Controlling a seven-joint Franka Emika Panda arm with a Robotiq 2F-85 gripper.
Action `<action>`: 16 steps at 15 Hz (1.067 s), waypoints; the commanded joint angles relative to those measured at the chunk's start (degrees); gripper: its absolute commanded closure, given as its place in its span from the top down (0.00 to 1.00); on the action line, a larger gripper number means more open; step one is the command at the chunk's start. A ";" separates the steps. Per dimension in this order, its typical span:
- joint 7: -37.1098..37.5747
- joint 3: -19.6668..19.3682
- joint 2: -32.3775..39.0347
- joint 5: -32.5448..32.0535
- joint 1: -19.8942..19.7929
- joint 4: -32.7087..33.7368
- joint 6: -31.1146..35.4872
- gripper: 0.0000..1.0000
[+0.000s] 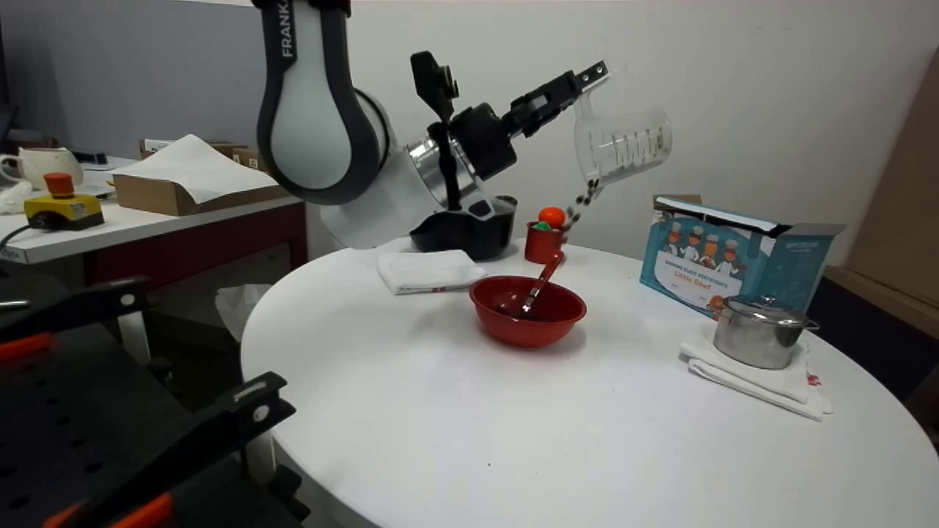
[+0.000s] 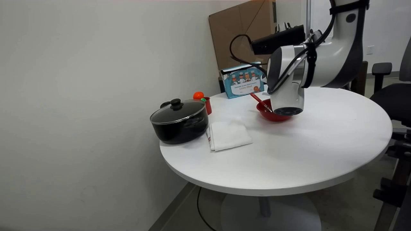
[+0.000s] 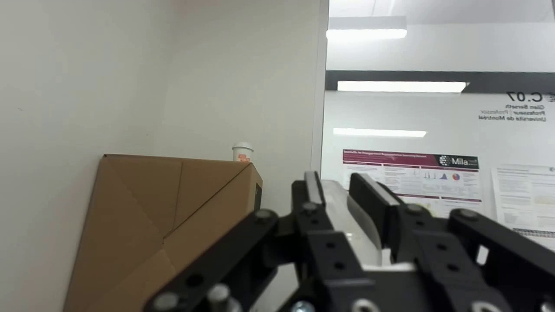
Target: Pour the contents of the clear jug into the red bowl
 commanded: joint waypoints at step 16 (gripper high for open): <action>7.94 -3.83 -1.90 -5.08 4.18 -5.63 -7.35 0.12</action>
